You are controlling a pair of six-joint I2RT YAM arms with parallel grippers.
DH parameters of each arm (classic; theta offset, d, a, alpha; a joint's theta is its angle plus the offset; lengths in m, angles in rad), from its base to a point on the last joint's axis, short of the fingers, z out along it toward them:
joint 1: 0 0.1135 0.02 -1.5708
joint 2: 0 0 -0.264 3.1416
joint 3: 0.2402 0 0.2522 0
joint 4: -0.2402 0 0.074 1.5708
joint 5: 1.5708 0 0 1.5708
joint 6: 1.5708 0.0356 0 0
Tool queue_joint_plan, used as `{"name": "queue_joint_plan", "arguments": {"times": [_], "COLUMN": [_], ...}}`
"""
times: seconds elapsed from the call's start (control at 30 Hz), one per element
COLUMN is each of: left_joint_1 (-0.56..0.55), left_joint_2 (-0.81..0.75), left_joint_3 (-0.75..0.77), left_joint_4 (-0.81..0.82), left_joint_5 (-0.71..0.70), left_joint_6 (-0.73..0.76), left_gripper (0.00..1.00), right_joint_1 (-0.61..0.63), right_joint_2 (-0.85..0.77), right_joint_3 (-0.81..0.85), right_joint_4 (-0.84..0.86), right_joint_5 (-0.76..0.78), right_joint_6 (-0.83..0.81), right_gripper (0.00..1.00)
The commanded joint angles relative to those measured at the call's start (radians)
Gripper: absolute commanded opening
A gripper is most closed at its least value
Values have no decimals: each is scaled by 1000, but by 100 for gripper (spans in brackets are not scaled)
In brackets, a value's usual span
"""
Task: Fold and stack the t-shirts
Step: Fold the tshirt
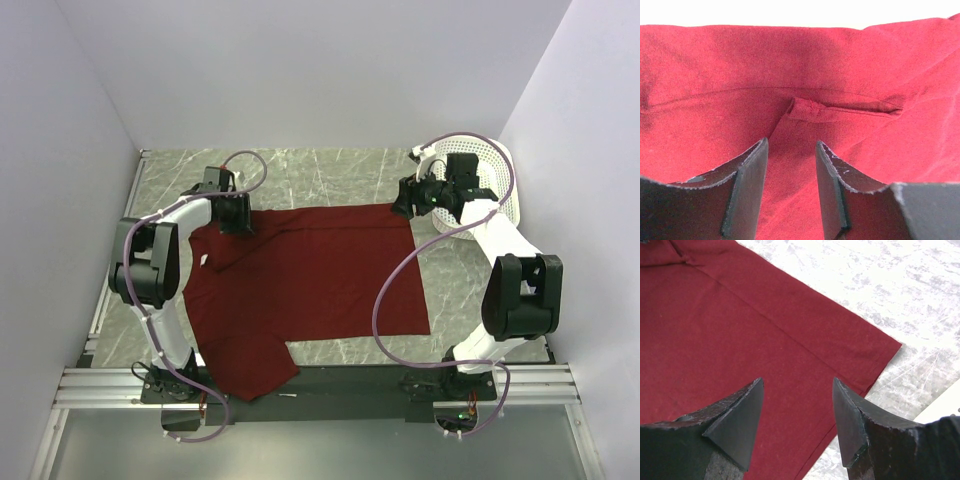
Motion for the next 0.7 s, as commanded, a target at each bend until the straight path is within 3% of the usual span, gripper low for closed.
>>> {"name": "queue_joint_plan", "arguments": {"times": [0.0,0.67], "left_joint_1": [-13,-38], "left_joint_2": [11,32], "left_joint_3": [42,59], "left_joint_4": [-32,-86], "left_joint_5": [-29,-129], "left_joint_6": [36,62], "left_gripper": [48,44], "right_joint_1": [-6,-8], "right_joint_2": [-26,-37], "right_joint_3": [-2,-1], "right_joint_4": [13,15], "right_joint_5": [-22,-31], "right_joint_6": [11,17], "right_gripper": [64,64]}}
